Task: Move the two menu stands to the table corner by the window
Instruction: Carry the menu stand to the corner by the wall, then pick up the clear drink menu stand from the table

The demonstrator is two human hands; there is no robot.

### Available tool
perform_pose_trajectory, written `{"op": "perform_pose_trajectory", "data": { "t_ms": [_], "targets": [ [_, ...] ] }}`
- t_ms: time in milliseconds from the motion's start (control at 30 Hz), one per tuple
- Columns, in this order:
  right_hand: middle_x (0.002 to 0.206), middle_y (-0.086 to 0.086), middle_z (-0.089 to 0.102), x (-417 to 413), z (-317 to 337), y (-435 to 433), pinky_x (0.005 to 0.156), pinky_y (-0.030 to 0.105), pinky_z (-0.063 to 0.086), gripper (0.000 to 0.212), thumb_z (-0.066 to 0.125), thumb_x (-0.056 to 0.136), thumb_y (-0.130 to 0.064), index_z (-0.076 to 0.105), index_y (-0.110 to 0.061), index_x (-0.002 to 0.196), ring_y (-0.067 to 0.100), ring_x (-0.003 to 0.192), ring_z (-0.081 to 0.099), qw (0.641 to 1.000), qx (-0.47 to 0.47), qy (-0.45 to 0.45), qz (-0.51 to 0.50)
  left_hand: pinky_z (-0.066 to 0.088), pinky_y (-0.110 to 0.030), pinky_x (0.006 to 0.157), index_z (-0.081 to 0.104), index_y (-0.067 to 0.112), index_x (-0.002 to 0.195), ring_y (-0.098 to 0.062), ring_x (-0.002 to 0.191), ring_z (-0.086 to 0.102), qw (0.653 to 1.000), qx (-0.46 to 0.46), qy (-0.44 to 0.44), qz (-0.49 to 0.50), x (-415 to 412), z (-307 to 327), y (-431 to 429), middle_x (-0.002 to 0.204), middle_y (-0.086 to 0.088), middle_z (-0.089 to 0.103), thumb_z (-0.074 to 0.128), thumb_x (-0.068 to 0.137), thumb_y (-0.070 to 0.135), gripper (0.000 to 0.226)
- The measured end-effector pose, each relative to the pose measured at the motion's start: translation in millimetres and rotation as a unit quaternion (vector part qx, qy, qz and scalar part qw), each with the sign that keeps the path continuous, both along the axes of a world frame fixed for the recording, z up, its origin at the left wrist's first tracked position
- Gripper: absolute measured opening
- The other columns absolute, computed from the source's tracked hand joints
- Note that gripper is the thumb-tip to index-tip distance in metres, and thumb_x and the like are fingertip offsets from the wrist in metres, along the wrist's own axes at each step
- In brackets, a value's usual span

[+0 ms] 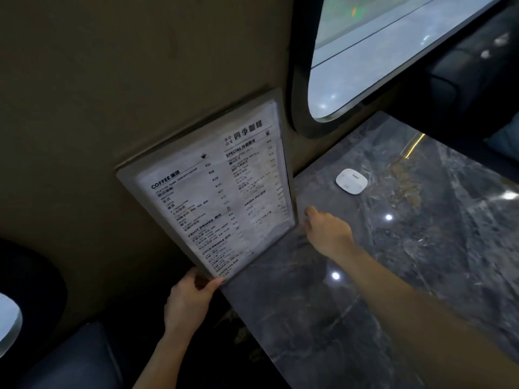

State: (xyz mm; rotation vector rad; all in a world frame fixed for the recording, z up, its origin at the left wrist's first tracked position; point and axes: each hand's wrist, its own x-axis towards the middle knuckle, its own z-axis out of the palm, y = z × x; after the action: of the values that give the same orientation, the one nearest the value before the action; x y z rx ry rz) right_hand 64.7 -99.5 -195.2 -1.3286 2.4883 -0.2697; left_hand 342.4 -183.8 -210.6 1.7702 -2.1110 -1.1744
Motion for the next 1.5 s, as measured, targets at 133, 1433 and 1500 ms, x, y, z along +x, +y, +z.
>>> {"op": "perform_pose_trajectory", "data": {
  "t_ms": [133,1433,1500],
  "targets": [
    [0.109,0.018,0.062,-5.4,3.9,27.5,0.075,0.042,0.048,0.034,0.039,0.095,-0.029,0.043,-0.007,0.121,0.037,0.096,0.059,0.999,0.025,0.020,-0.012,0.049,-0.035,0.072,0.057,0.012,0.073,-0.028,0.079,0.065,0.980,0.131,-0.122,-0.092,-2.5,9.6,-4.1,0.081,-0.008,0.067,0.054,0.079,0.057,0.045],
    [0.093,0.027,0.067,51.9,46.3,570.6,0.070,0.045,0.048,0.025,0.053,0.091,-0.021,0.061,0.002,0.090,0.040,0.085,0.061,0.743,-0.113,0.028,-0.659,0.044,-0.034,0.077,0.057,0.017,0.106,-0.027,0.097,0.060,0.741,-0.035,0.136,-0.657,-300.0,64.7,403.6,0.107,-0.010,0.066,0.056,0.081,0.044,0.037],
    [0.097,0.030,0.067,50.0,48.8,590.6,0.076,0.047,0.048,0.028,0.054,0.091,-0.021,0.062,0.005,0.095,0.042,0.091,0.061,0.699,-0.154,0.036,-0.698,0.045,-0.035,0.076,0.054,0.017,0.110,-0.025,0.097,0.059,0.734,-0.031,0.142,-0.664,-303.5,67.6,418.3,0.110,-0.010,0.064,0.055,0.082,0.043,0.038]
  ]
}}
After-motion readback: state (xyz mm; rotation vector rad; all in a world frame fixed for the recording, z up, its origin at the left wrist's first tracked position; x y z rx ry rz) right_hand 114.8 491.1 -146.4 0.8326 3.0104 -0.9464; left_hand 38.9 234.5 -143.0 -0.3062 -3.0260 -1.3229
